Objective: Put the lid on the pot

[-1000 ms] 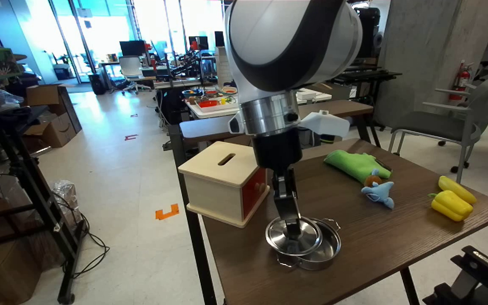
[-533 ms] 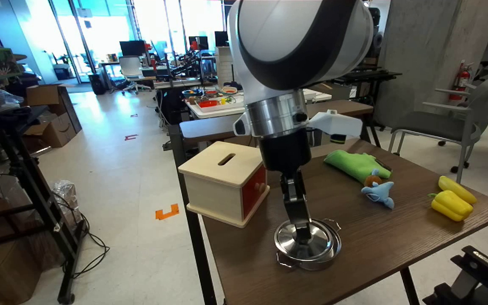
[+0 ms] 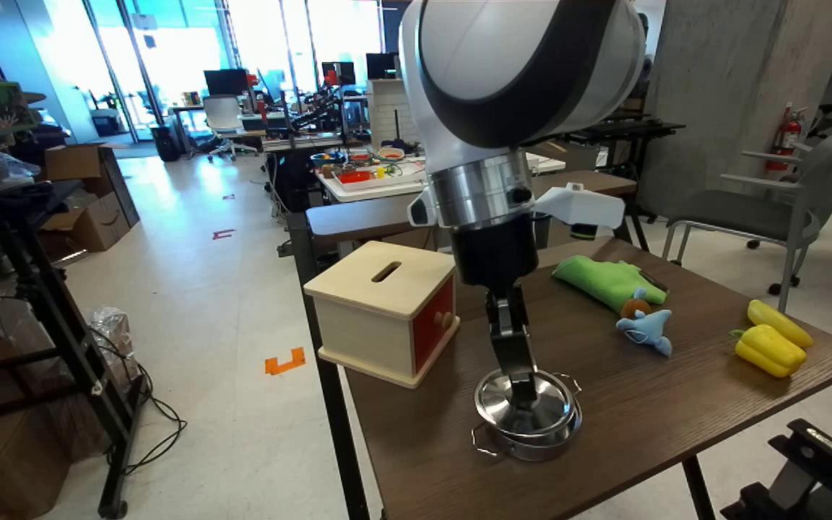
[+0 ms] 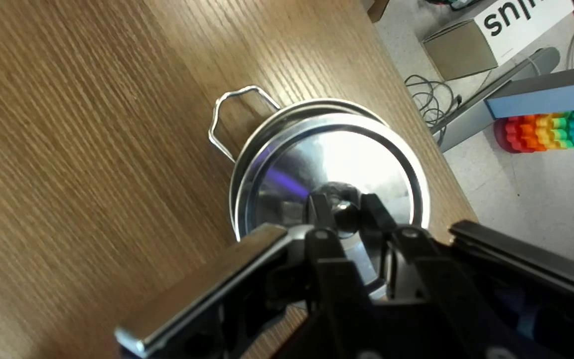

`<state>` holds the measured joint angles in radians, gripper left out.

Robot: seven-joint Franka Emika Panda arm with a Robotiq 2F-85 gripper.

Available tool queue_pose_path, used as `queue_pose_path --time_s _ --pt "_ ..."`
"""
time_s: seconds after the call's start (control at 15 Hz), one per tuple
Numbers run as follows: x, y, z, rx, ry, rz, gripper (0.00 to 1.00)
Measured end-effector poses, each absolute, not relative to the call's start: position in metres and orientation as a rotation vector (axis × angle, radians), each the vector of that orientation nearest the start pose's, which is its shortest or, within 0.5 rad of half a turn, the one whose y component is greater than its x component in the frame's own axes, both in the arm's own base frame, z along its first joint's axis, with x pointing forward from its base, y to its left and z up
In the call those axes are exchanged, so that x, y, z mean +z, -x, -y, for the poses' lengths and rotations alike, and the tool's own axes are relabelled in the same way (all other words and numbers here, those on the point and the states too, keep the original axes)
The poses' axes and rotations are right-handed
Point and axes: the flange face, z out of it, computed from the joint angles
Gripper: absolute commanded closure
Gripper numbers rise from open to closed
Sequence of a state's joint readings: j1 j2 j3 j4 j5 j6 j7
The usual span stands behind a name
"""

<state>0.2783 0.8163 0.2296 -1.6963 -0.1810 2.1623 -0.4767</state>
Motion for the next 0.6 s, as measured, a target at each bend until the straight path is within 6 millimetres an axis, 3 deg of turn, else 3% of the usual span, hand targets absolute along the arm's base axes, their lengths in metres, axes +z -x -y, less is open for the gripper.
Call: queue_pose_path --time_s 0.47,0.53,0.6 --pt "0.1048 -0.5591 -0.2877 0.507 2.653 1.537 0.95" --pt "0.1038 -0.5591 -0.2869 0.510 2.654 1.535 0.90" --pt "0.1028 -0.5591 -0.2862 0.513 2.655 1.532 0.55"
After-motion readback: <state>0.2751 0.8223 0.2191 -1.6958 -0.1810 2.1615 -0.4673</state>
